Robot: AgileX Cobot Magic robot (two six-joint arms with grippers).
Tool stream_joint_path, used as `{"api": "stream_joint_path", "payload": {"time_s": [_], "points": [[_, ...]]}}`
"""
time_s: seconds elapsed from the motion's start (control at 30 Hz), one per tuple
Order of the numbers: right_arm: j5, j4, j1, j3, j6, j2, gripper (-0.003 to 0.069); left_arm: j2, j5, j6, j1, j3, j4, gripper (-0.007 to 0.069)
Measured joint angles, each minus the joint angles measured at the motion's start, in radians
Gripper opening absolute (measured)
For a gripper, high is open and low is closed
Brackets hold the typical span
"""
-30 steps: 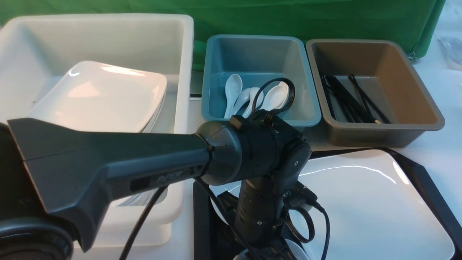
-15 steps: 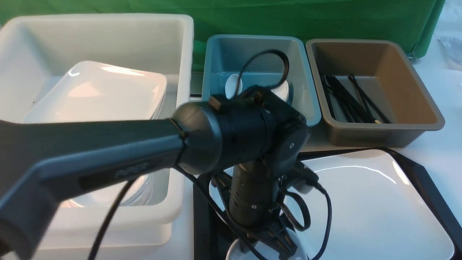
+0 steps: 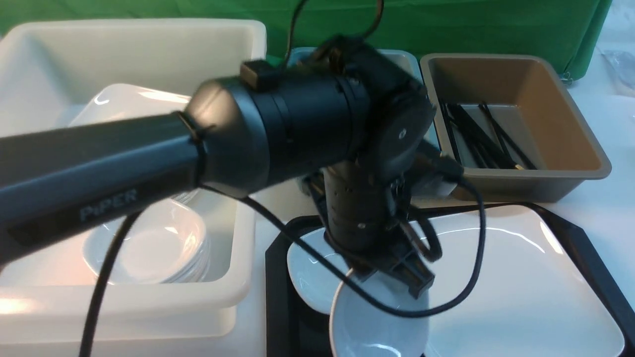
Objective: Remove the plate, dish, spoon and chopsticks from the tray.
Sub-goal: Use the left arm to put the small plate into the large storage box on the left
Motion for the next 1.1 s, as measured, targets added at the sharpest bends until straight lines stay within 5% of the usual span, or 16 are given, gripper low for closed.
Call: {"api": "stream_joint_path", "payload": {"time_s": [0.4,0.57,0.8,1.1], "points": [[-0.012,0.0,0.0,0.0,0.0,0.0,0.0036,-0.129,0.004,0.013,0.188,-0.085,-0.198,0.0017],[-0.015,0.001,0.0,0.0,0.0,0.0,0.0036,-0.194,0.01,0.096,0.405,-0.085,-0.365,0.0017],[-0.026,0.002,0.0,0.0,0.0,0.0,0.0036,-0.32,0.007,0.14,0.645,-0.06,-0.432,0.0017],[-0.045,0.004,0.0,0.0,0.0,0.0,0.0037,-0.478,-0.084,0.214,0.974,0.315,-0.495,0.0017]]}}
